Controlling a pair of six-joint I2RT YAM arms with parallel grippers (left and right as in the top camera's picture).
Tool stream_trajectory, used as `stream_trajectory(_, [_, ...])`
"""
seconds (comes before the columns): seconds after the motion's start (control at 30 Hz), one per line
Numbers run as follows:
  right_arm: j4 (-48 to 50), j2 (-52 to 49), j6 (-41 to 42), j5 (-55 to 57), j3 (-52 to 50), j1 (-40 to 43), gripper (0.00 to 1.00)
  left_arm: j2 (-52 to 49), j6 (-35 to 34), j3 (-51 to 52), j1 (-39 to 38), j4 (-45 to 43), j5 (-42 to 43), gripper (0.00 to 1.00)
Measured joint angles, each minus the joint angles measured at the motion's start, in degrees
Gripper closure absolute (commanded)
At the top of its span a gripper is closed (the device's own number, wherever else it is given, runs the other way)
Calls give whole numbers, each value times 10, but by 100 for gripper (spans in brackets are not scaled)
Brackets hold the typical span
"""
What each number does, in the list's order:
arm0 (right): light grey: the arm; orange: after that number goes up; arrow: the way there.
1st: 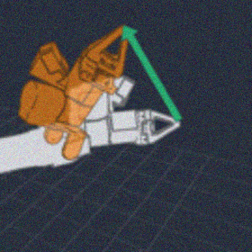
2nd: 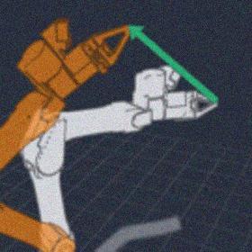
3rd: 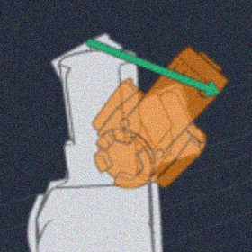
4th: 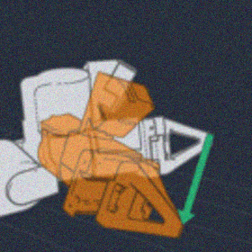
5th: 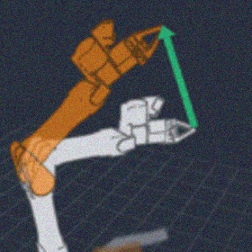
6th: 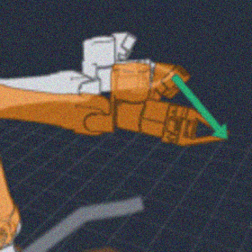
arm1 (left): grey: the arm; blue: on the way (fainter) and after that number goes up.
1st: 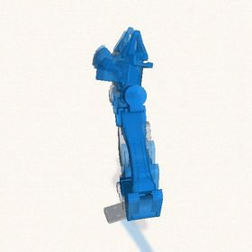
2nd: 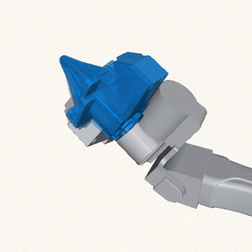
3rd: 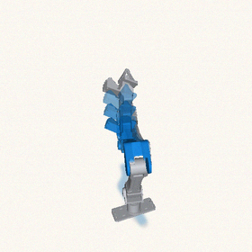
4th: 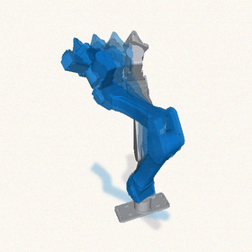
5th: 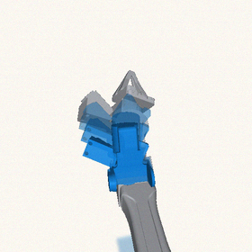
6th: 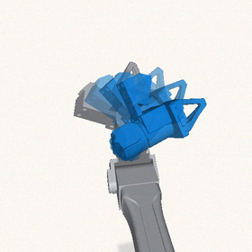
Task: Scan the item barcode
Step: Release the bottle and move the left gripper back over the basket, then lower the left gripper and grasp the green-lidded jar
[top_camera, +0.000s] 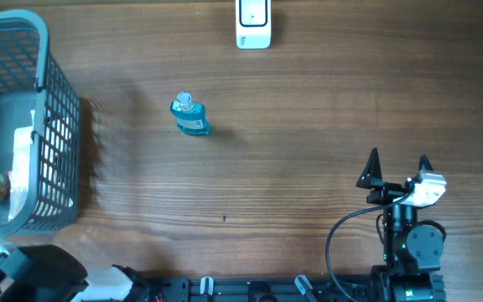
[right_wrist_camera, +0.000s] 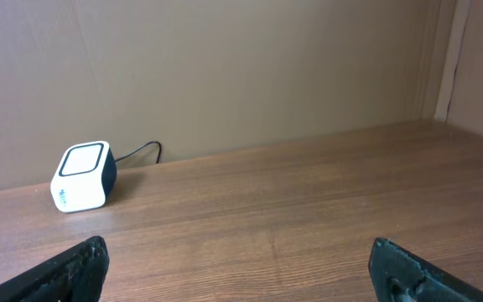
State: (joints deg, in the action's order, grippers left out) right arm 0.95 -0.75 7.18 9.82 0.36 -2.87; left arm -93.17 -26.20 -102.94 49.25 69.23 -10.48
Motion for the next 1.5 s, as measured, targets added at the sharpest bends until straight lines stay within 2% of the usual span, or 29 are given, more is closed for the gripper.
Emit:
stream_trajectory(0.27, [0, 0, 0, 0, 0, 0, 0, -26, 5, 32, 0, -41, -19, 0])
stream_trajectory(0.77, [0, 0, 0, 0, 0, 0, 0, -28, -76, 214, 0, -157, -117, 0])
stream_trajectory(1.5, [0, 0, 0, 0, 0, 0, 0, -28, -96, 296, -17, -279, -124, 0])
